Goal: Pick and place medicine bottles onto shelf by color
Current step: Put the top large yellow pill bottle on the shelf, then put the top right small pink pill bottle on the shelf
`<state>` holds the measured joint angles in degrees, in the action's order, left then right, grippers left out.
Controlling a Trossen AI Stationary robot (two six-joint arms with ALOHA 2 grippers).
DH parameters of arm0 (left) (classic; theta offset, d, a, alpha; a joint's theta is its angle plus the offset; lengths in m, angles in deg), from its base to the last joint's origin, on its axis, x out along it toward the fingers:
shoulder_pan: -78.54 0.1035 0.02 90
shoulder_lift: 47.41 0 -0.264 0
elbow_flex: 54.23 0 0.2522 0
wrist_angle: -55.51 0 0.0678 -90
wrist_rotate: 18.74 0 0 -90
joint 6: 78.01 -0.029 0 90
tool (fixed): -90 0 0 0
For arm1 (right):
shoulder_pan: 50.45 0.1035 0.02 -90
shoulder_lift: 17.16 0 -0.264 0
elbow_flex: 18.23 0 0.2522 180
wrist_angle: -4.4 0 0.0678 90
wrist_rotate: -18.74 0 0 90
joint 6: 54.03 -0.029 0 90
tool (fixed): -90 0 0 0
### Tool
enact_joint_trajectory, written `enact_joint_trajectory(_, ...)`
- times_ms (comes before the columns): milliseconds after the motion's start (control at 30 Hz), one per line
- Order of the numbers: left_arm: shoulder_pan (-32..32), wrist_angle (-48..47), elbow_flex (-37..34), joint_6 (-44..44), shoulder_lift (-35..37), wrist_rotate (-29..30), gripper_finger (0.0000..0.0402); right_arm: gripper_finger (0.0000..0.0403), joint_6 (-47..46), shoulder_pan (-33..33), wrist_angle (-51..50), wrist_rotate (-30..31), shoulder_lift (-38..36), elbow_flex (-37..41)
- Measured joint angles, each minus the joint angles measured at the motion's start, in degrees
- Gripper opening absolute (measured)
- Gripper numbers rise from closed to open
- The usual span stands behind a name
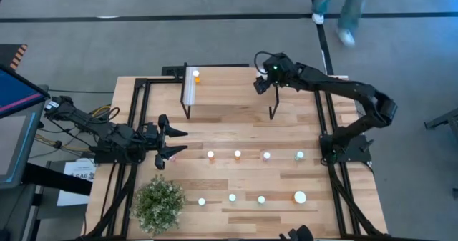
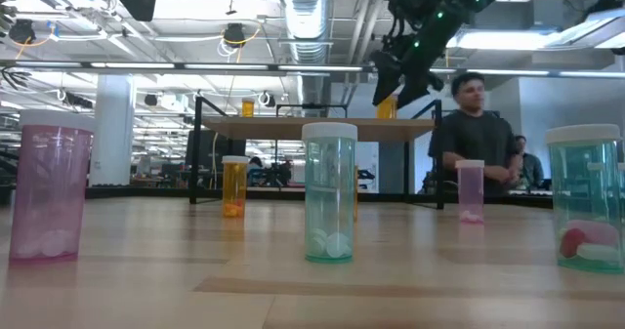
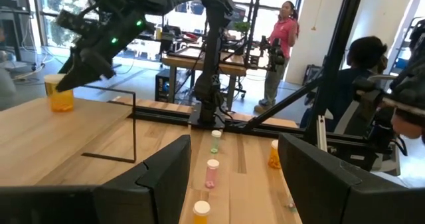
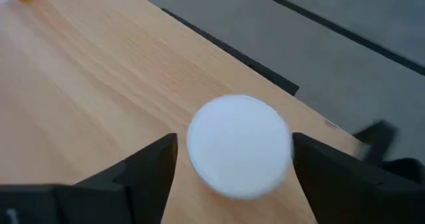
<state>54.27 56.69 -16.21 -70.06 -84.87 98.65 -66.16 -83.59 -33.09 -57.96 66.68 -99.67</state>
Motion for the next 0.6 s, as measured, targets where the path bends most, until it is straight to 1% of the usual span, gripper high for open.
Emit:
enact_joint_trajectory(167, 0.00, -0.03, 0.00, -0.03, -0.01, -0.01, 0.0215, 0.0322, 0.05, 1.60, -3.77, 0.04, -6.20, -0.20)
enact_joint_trajectory(300, 0.00, -0.03, 0.00, -0.22, 0.00, -0.02, 0.0215, 0.0320, 2.60, 6.64, -9.37, 0.04, -11.33, -0.20)
enact_joint_trajectory(367, 0.00, -0.02, 0.00, -0.24, 0.01, -0.02, 0.0215, 0.0317, 4.06, 11.23, -11.62, 0.05, -13.41, 0.07)
enact_joint_trajectory(467, 0.00, -0.01, 0.00, -0.23, 0.01, -0.02, 0.0215, 0.0314, 4.81, 19.68, -12.38, 0.04, -16.08, 2.28)
enact_joint_trajectory(600, -0.02, -0.01, 0.00, -0.22, 0.01, -0.02, 0.0215, 0.0312, 4.33, 31.58, -12.44, 0.07, -17.50, 5.29)
